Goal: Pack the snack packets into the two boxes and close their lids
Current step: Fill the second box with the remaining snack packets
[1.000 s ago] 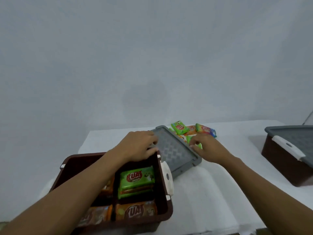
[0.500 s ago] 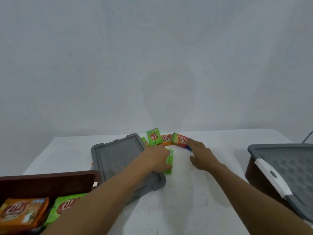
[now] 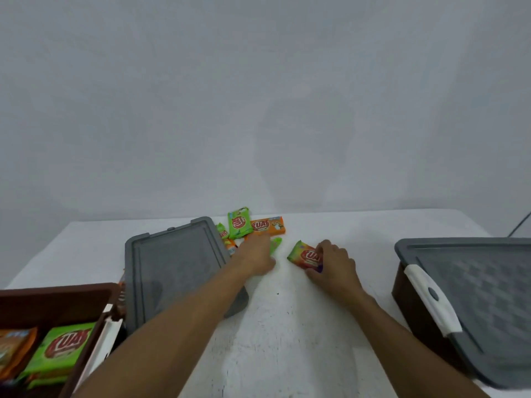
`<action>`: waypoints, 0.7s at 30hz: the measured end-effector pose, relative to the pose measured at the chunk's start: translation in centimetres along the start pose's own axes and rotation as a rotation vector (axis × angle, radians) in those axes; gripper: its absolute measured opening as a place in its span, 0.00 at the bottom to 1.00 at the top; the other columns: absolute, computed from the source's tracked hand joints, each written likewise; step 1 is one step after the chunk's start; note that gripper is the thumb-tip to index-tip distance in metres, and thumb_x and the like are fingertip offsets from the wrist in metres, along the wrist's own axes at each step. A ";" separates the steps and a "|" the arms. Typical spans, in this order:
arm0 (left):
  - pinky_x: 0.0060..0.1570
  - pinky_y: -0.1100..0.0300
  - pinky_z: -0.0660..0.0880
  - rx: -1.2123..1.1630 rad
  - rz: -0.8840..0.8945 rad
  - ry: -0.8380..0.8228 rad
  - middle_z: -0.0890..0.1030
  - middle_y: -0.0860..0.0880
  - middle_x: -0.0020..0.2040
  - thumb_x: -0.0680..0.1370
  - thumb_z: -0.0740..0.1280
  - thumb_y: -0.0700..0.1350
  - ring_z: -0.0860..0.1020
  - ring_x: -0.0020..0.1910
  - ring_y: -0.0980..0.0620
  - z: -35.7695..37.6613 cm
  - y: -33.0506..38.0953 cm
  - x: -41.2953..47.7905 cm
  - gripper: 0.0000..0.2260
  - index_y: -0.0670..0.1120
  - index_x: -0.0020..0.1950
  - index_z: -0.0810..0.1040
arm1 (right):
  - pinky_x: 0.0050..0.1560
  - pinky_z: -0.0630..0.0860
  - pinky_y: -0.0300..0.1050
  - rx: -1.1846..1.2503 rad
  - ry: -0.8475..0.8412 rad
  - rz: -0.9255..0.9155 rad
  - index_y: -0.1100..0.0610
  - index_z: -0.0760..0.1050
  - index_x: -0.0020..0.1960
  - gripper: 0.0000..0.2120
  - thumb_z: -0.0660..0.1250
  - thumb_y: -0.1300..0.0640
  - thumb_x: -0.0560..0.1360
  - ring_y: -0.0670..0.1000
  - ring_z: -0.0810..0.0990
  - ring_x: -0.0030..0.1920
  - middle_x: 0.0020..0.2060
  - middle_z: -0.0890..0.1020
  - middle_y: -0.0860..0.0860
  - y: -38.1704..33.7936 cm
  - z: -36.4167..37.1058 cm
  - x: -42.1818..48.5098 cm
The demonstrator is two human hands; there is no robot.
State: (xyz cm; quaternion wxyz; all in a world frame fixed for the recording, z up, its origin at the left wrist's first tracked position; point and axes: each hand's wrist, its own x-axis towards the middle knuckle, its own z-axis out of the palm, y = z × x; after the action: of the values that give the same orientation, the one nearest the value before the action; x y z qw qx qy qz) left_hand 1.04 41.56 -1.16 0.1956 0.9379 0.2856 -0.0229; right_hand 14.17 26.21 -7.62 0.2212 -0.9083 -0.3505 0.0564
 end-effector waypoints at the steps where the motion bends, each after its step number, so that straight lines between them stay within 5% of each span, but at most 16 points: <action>1: 0.46 0.53 0.75 -0.162 -0.037 -0.003 0.75 0.44 0.57 0.76 0.65 0.40 0.76 0.52 0.47 -0.6 -0.3 0.1 0.16 0.44 0.63 0.70 | 0.54 0.72 0.49 0.082 -0.028 0.055 0.51 0.66 0.62 0.29 0.75 0.46 0.66 0.52 0.74 0.55 0.56 0.75 0.51 -0.1 -0.5 -0.1; 5: 0.52 0.54 0.79 -0.535 -0.072 -0.071 0.73 0.45 0.67 0.79 0.63 0.40 0.79 0.54 0.52 -3.2 -1.5 -0.1 0.16 0.45 0.68 0.72 | 0.40 0.77 0.41 0.343 -0.075 0.114 0.54 0.72 0.61 0.30 0.79 0.52 0.63 0.49 0.78 0.47 0.52 0.77 0.51 -0.6 -1.6 -0.8; 8: 0.44 0.58 0.79 -0.562 -0.067 -0.076 0.79 0.43 0.59 0.80 0.61 0.38 0.81 0.45 0.52 -5.0 -1.8 -1.4 0.16 0.43 0.67 0.74 | 0.41 0.79 0.42 0.587 -0.101 0.138 0.54 0.74 0.56 0.25 0.80 0.54 0.63 0.50 0.80 0.46 0.49 0.81 0.51 -1.6 -2.2 -1.8; 11: 0.54 0.53 0.77 -0.543 -0.059 -0.045 0.81 0.42 0.58 0.79 0.61 0.38 0.81 0.54 0.44 -6.8 -2.8 -3.0 0.15 0.41 0.65 0.77 | 0.39 0.77 0.39 0.737 -0.170 0.136 0.53 0.73 0.59 0.23 0.78 0.52 0.68 0.49 0.80 0.48 0.50 0.80 0.50 -3.8 -3.1 -3.1; 16: 0.47 0.54 0.79 -0.579 -0.012 -0.047 0.83 0.41 0.51 0.78 0.63 0.41 0.82 0.44 0.46 -9.5 -6.1 -6.5 0.07 0.44 0.53 0.80 | 0.42 0.79 0.41 0.786 -0.198 0.073 0.54 0.75 0.60 0.15 0.68 0.48 0.77 0.50 0.82 0.50 0.52 0.82 0.51 -8.1 -3.8 -5.5; 21: 0.42 0.56 0.76 -0.581 0.067 -0.043 0.83 0.43 0.50 0.79 0.67 0.46 0.81 0.42 0.48 -12.8 -12.3 -12.1 0.02 0.49 0.49 0.76 | 0.36 0.77 0.36 0.879 -0.192 0.015 0.53 0.78 0.55 0.10 0.70 0.52 0.76 0.46 0.85 0.43 0.48 0.85 0.51 -15.2 -3.5 -8.9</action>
State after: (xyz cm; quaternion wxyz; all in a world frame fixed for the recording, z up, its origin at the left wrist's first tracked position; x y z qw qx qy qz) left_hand -16.69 49.44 8.18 0.4625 0.8509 0.2448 0.0464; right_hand -0.89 28.99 1.71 0.5522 -0.7213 -0.3055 0.2855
